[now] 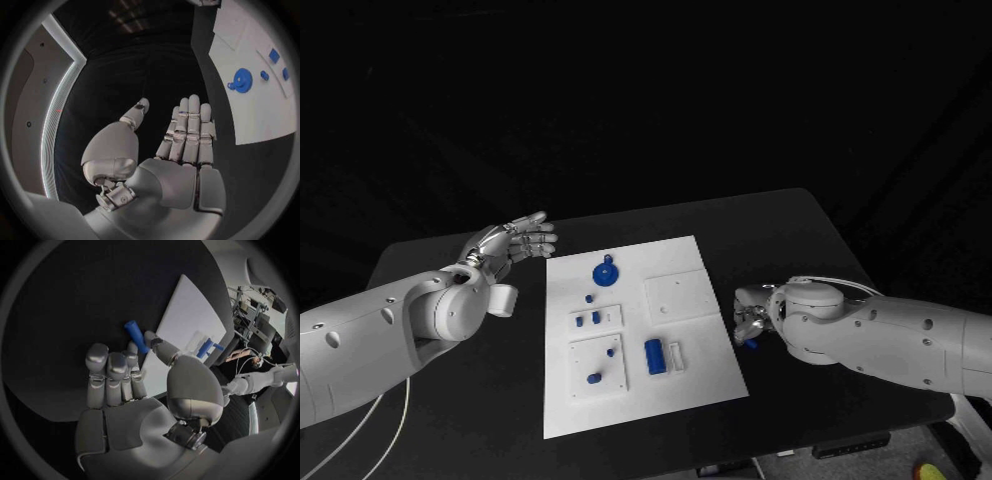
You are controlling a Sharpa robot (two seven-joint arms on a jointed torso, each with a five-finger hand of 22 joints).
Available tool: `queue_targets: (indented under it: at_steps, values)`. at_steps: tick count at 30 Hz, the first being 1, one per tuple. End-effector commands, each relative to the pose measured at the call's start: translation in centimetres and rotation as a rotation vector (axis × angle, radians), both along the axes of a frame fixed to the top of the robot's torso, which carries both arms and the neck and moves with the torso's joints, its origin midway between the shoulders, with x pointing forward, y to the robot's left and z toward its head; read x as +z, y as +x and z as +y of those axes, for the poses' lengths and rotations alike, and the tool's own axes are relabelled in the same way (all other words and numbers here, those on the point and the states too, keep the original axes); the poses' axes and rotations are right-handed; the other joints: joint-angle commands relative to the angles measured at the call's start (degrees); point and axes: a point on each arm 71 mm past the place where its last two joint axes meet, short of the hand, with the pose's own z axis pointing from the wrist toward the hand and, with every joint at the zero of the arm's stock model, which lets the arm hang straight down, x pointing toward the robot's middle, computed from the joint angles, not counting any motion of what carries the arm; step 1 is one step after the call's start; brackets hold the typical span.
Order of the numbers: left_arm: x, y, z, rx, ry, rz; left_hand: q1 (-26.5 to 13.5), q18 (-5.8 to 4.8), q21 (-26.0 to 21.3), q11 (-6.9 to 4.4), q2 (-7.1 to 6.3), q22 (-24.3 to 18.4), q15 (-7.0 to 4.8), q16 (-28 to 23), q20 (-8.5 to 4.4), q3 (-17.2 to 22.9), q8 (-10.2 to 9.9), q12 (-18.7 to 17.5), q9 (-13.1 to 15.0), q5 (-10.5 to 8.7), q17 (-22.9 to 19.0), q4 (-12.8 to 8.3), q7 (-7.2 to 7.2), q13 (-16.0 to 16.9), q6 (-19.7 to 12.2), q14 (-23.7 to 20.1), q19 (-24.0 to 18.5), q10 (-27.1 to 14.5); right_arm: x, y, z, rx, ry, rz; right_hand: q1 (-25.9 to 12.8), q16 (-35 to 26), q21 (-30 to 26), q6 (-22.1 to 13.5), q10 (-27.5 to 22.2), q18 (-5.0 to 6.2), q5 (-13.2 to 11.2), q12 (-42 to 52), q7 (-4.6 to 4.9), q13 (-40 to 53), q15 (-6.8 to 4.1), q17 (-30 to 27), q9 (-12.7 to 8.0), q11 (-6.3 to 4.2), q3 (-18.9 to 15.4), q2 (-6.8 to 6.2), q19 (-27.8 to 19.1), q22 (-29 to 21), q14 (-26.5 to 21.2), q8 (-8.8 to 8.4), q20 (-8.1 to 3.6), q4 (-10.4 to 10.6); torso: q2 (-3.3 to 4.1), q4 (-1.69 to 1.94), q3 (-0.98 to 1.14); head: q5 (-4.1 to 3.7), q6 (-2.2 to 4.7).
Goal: Assemble the parts on the task board
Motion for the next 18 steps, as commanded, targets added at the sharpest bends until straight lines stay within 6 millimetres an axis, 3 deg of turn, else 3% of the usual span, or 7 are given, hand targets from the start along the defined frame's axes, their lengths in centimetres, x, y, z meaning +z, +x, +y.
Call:
queue_targets:
  at_steps: [1,8,18]
  values:
    - [0.1,0.0,-0.3,-0.014,-0.012,-0.005,0.16,0.8,-0.37,-0.1,0.29,0.08,0.1,-0.4,0.33,0.28,0.28,-0.03,-0.06,-0.2,0.09,0.2,-0.14,-0.08,-0.44,0.36,-0.12,-0.47,-2.6,-1.5,-1.4,-0.055,-0.007,0.132,2.78,-0.02,0.28,0.57,0.41,3.54,0.34,0.15,-0.1,0.09,-0.01,0.08,-24.87,-0.03,1.18,3.44,-0.03,1.17,0.25,-1.1,0.3,0.68,0.0,0.04,-0.02,0.03,-0.09]
    - [0.1,0.0,-0.2,-0.014,-0.012,-0.005,0.18,0.8,-0.38,-0.1,0.31,0.1,0.1,-0.42,0.33,0.29,0.3,-0.03,-0.07,-0.2,0.12,0.2,-0.14,-0.08,-0.44,0.36,-0.11,-0.47,-1.8,-0.8,-2.0,-0.08,0.004,0.107,2.57,0.04,0.44,0.86,0.57,3.54,0.49,0.25,-0.2,0.13,-0.1,0.12,-25.0,-0.13,1.59,3.24,0.07,1.13,0.33,-0.98,0.28,0.69,0.0,-0.02,0.0,0.05,-0.02]
    - [0.1,0.0,-0.3,-0.016,-0.013,-0.005,0.18,0.79,-0.39,-0.09,0.35,0.12,0.1,-0.44,0.33,0.3,0.32,-0.03,-0.07,-0.19,0.17,0.22,-0.14,-0.09,-0.45,0.38,-0.1,-0.48,2.3,0.7,-1.4,-0.082,0.096,0.01,2.23,0.06,0.58,1.15,0.77,3.54,1.02,0.32,-0.31,0.15,-0.23,0.15,-25.16,-0.24,1.97,3.09,0.23,1.05,0.43,-0.87,0.21,0.7,0.0,0.01,-0.02,0.21,-0.01]
